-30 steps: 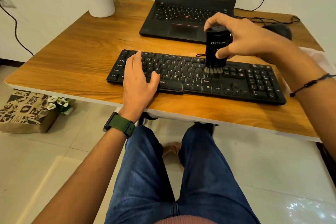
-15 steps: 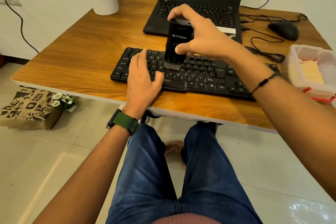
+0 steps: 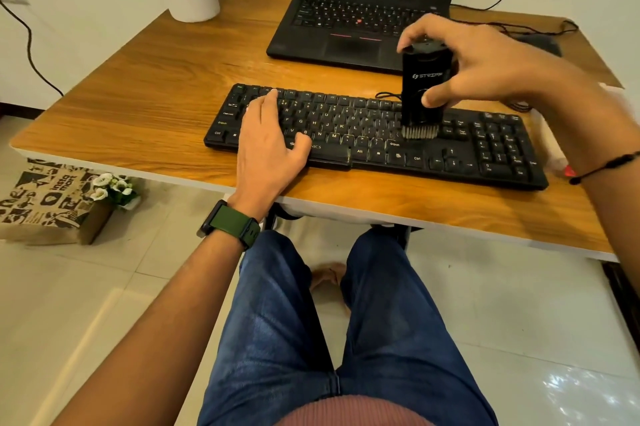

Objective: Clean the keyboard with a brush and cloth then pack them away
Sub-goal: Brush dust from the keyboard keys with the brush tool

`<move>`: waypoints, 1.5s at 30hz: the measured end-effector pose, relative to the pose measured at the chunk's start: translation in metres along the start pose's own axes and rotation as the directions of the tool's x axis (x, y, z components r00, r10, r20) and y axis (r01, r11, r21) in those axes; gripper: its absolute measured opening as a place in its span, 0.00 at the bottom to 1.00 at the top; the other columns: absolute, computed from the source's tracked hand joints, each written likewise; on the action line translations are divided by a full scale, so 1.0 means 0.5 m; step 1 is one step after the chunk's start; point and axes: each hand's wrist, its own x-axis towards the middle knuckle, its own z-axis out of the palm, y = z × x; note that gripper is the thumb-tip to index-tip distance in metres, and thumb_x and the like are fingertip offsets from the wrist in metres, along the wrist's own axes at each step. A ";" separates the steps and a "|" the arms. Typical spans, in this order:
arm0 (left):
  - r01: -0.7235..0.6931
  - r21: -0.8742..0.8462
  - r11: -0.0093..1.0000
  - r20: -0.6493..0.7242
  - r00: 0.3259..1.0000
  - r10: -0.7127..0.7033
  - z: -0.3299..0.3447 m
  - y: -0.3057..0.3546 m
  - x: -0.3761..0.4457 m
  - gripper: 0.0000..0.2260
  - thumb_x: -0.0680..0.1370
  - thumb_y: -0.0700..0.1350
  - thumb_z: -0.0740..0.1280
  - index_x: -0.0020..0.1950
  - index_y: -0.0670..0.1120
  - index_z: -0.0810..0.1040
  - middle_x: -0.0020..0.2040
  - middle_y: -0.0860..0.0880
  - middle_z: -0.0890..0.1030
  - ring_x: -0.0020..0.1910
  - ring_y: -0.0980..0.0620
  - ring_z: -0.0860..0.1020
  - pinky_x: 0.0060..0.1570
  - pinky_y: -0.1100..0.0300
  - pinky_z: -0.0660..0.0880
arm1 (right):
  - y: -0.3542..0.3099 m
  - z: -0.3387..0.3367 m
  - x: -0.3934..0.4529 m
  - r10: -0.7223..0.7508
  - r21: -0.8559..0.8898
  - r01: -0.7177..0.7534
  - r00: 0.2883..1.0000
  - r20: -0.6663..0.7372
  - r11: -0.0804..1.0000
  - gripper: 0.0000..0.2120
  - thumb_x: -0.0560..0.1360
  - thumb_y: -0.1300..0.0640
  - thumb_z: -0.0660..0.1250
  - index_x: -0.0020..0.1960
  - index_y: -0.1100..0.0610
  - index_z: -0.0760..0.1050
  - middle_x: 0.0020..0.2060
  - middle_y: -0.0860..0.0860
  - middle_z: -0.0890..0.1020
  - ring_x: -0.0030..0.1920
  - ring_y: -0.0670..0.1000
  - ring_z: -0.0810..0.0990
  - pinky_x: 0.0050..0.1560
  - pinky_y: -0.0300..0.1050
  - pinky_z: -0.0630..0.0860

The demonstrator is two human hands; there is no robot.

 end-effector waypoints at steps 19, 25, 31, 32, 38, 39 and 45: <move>0.046 -0.117 0.992 0.024 0.999 -0.043 -0.007 -0.001 0.000 0.35 0.67 0.47 0.61 0.73 0.39 0.58 0.63 0.42 0.69 0.63 0.48 0.67 0.57 0.60 0.65 | -0.148 0.153 0.108 -0.291 0.202 0.309 0.950 -0.114 0.929 0.28 0.68 0.64 0.69 0.64 0.54 0.63 0.54 0.47 0.72 0.37 0.42 0.76 0.33 0.30 0.74; 0.046 -0.098 0.994 0.042 0.998 -0.042 -0.007 -0.005 0.000 0.35 0.69 0.45 0.65 0.73 0.39 0.56 0.65 0.42 0.67 0.65 0.47 0.66 0.62 0.54 0.66 | -0.072 0.092 0.043 -0.187 0.060 0.191 0.980 -0.061 0.980 0.29 0.68 0.63 0.70 0.64 0.47 0.62 0.54 0.49 0.73 0.48 0.53 0.78 0.40 0.41 0.79; 0.038 -0.087 0.995 0.036 0.999 -0.035 -0.002 -0.008 0.000 0.34 0.71 0.42 0.66 0.74 0.40 0.56 0.66 0.42 0.67 0.65 0.47 0.66 0.62 0.55 0.65 | -0.005 0.032 -0.020 -0.063 0.061 0.071 0.991 -0.119 0.996 0.30 0.69 0.65 0.70 0.64 0.46 0.63 0.53 0.47 0.70 0.41 0.42 0.74 0.28 0.33 0.74; 0.035 -0.087 0.996 0.034 0.999 -0.032 -0.002 -0.008 0.000 0.34 0.71 0.42 0.66 0.74 0.40 0.56 0.66 0.42 0.67 0.65 0.47 0.66 0.63 0.54 0.65 | 0.001 0.027 -0.025 -0.052 0.072 0.062 0.990 -0.130 0.995 0.30 0.69 0.65 0.71 0.63 0.45 0.63 0.54 0.49 0.70 0.41 0.43 0.75 0.28 0.35 0.75; 0.032 -0.084 0.996 0.034 0.999 -0.029 -0.003 -0.008 0.000 0.34 0.71 0.42 0.66 0.74 0.39 0.55 0.67 0.42 0.66 0.66 0.46 0.65 0.63 0.52 0.66 | -0.030 0.074 -0.001 -0.124 0.024 0.127 0.988 -0.092 0.992 0.29 0.69 0.64 0.70 0.64 0.47 0.63 0.52 0.46 0.70 0.40 0.40 0.73 0.31 0.25 0.71; 0.032 -0.085 0.996 0.033 0.999 -0.029 -0.003 -0.008 0.000 0.34 0.71 0.42 0.66 0.74 0.39 0.56 0.67 0.42 0.66 0.66 0.46 0.65 0.63 0.53 0.66 | -0.045 0.085 0.011 -0.158 0.021 0.160 0.984 -0.087 0.987 0.29 0.69 0.64 0.70 0.64 0.48 0.63 0.53 0.46 0.70 0.41 0.41 0.73 0.31 0.26 0.72; 0.032 -0.088 0.996 0.025 0.999 -0.030 -0.004 -0.005 0.001 0.34 0.71 0.42 0.66 0.73 0.39 0.56 0.66 0.42 0.67 0.66 0.48 0.65 0.62 0.56 0.65 | -0.115 0.134 0.075 -0.247 0.167 0.268 0.959 -0.139 0.949 0.28 0.68 0.64 0.69 0.64 0.52 0.63 0.47 0.40 0.70 0.39 0.41 0.75 0.33 0.29 0.74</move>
